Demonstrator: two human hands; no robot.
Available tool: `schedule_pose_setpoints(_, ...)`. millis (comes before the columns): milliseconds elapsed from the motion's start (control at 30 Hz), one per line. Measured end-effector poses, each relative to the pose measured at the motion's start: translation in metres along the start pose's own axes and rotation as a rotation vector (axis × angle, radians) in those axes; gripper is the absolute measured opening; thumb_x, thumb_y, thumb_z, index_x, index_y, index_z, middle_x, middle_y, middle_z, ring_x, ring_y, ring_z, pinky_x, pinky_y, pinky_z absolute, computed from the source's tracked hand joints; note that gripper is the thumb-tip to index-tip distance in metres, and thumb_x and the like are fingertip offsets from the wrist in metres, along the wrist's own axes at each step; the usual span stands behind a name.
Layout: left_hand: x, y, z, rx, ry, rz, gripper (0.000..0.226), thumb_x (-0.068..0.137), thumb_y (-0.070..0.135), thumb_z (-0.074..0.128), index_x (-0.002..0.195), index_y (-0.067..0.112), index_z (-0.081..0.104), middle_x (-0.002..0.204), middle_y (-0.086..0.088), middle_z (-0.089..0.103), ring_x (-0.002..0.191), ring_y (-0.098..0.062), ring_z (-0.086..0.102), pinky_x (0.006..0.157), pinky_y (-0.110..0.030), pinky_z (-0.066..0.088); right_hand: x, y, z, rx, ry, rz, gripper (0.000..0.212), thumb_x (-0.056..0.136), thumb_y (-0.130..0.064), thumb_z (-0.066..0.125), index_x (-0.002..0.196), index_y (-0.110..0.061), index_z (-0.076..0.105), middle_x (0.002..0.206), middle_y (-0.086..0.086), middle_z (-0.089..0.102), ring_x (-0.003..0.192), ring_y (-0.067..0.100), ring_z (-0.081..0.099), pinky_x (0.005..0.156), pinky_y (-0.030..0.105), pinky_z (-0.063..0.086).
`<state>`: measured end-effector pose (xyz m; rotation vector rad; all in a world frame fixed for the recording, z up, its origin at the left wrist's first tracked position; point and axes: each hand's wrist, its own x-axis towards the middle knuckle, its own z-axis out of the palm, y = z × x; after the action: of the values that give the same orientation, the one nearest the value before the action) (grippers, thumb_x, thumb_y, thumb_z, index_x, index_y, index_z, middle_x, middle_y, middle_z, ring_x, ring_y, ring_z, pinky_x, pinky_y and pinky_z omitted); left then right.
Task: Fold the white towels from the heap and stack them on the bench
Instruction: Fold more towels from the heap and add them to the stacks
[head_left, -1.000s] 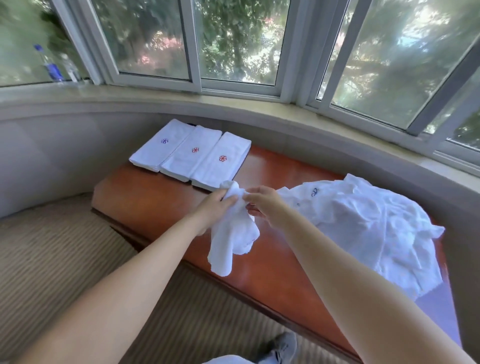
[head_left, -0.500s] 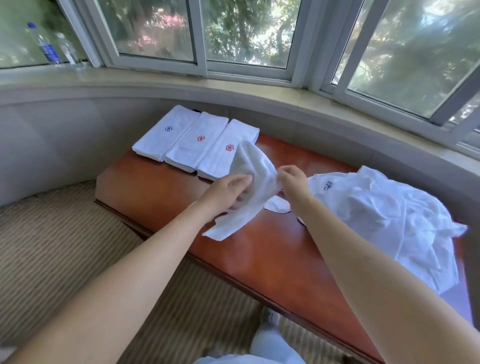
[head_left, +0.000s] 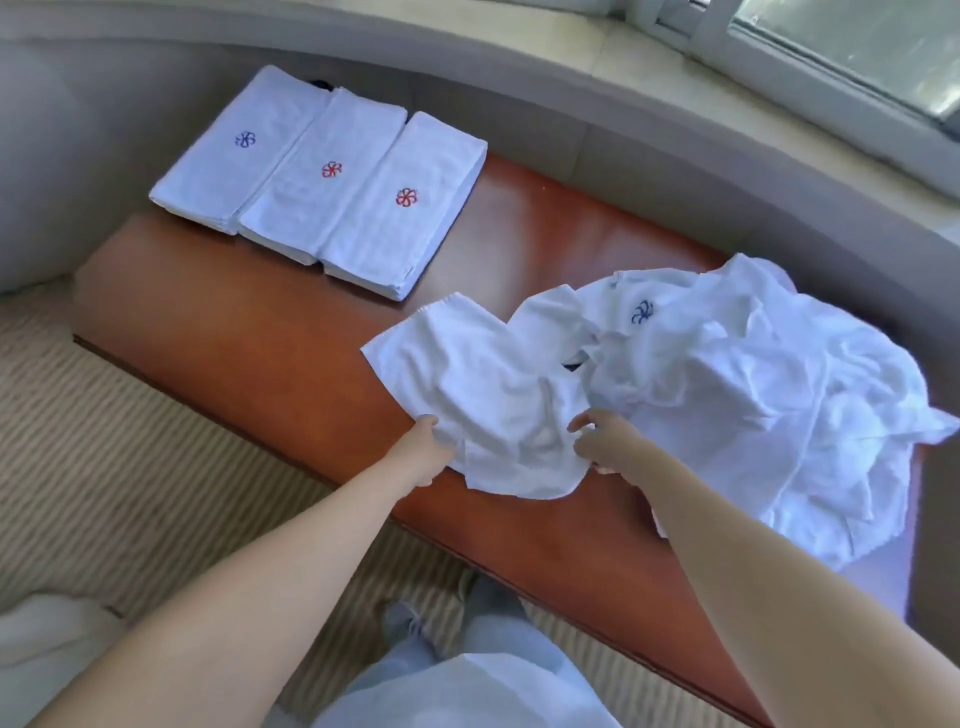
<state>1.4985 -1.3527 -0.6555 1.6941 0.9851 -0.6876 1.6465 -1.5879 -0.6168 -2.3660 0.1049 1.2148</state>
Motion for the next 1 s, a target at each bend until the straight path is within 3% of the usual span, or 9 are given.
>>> schedule_pose_setpoints(167,0.037,0.022,0.037,-0.03,0.056,0.037,0.088,0.089,0.047,0.069,0.16,0.038,0.018,0.148,0.002,0.045,0.121,-0.023,0.054,0.094,-0.034,0.049,0.024,0.016,0.006,-0.824,0.084,-0.115,0.047,0.092,-0.013,0.055,0.136,-0.026,0.045,0.132,0.007,0.042,0.111,0.028,0.055,0.074,0.033,0.043)
schedule_pose_setpoints(233,0.047,0.03,0.045,0.074,0.015,0.056,0.086,0.087,0.047,0.069,0.158,0.041,0.021,0.14,0.009,0.046,0.121,-0.021,0.054,0.091,-0.032,0.047,0.036,0.014,0.021,-0.821,0.178,-0.314,0.056,0.092,-0.015,0.06,0.142,-0.028,0.039,0.13,0.006,0.038,0.106,0.027,0.055,0.065,0.032,0.04)
schedule_pose_setpoints(333,0.057,0.036,0.054,0.362,0.012,0.082,0.039,0.096,0.039,0.06,0.134,0.034,0.054,0.128,0.009,0.06,0.107,-0.019,0.062,0.092,-0.035,0.052,0.053,0.005,0.044,-0.766,0.128,-0.519,0.074,0.089,-0.016,0.065,0.15,-0.039,0.028,0.127,0.003,0.036,0.085,0.021,0.049,0.052,0.028,0.033)
schedule_pose_setpoints(467,0.061,0.052,0.048,0.331,0.018,-0.028,0.012,0.094,0.02,0.055,0.094,0.019,0.067,0.1,0.002,0.068,0.089,-0.019,0.064,0.079,-0.032,0.054,0.067,-0.003,0.055,-0.766,-0.008,-0.457,0.04,0.1,-0.026,0.056,0.138,-0.037,0.051,0.136,0.001,0.037,0.089,0.024,0.059,0.07,0.036,0.05)
schedule_pose_setpoints(567,0.056,0.08,0.015,0.136,-0.029,-0.136,0.014,0.088,0.015,0.062,0.074,0.014,0.061,0.073,0.002,0.059,0.066,-0.016,0.051,0.059,-0.027,0.042,0.072,-0.022,0.038,-0.56,-0.125,-0.488,0.022,0.101,-0.032,0.054,0.119,-0.025,0.066,0.115,0.0,0.058,0.095,0.025,0.061,0.08,0.034,0.051)
schedule_pose_setpoints(700,0.036,0.139,-0.031,-0.515,0.006,0.192,0.012,0.096,0.018,0.066,0.106,0.023,0.068,0.095,-0.001,0.075,0.082,-0.013,0.065,0.072,-0.024,0.048,0.073,-0.068,-0.012,0.31,-0.039,-0.407,0.01,0.091,-0.011,0.058,0.081,-0.013,0.061,0.074,0.003,0.064,0.067,0.025,0.067,0.068,0.037,0.054)
schedule_pose_setpoints(800,0.033,0.177,-0.043,-0.698,0.121,0.402,0.032,0.095,0.019,0.066,0.12,0.038,0.058,0.11,0.0,0.071,0.091,-0.009,0.067,0.076,-0.024,0.055,0.082,-0.081,-0.046,0.746,0.241,-0.306,0.018,0.095,-0.025,0.058,0.106,-0.011,0.062,0.099,0.005,0.069,0.086,0.017,0.072,0.089,0.04,0.06)
schedule_pose_setpoints(900,0.043,0.167,-0.038,-0.46,0.205,0.377,0.032,0.095,0.02,0.063,0.125,0.032,0.06,0.117,-0.001,0.07,0.095,-0.012,0.065,0.082,-0.029,0.055,0.086,-0.062,-0.042,0.656,0.27,-0.174,0.054,0.093,-0.036,0.064,0.142,-0.022,0.045,0.129,0.0,0.056,0.103,0.013,0.063,0.086,0.032,0.055)
schedule_pose_setpoints(1000,0.063,0.119,-0.026,-0.177,0.17,0.206,0.035,0.097,0.022,0.061,0.132,0.026,0.059,0.128,-0.006,0.063,0.1,-0.019,0.061,0.094,-0.037,0.051,0.085,-0.029,-0.007,0.399,0.151,-0.108,0.05,0.093,-0.03,0.066,0.139,-0.022,0.048,0.129,0.0,0.055,0.088,0.005,0.057,0.067,0.023,0.046)
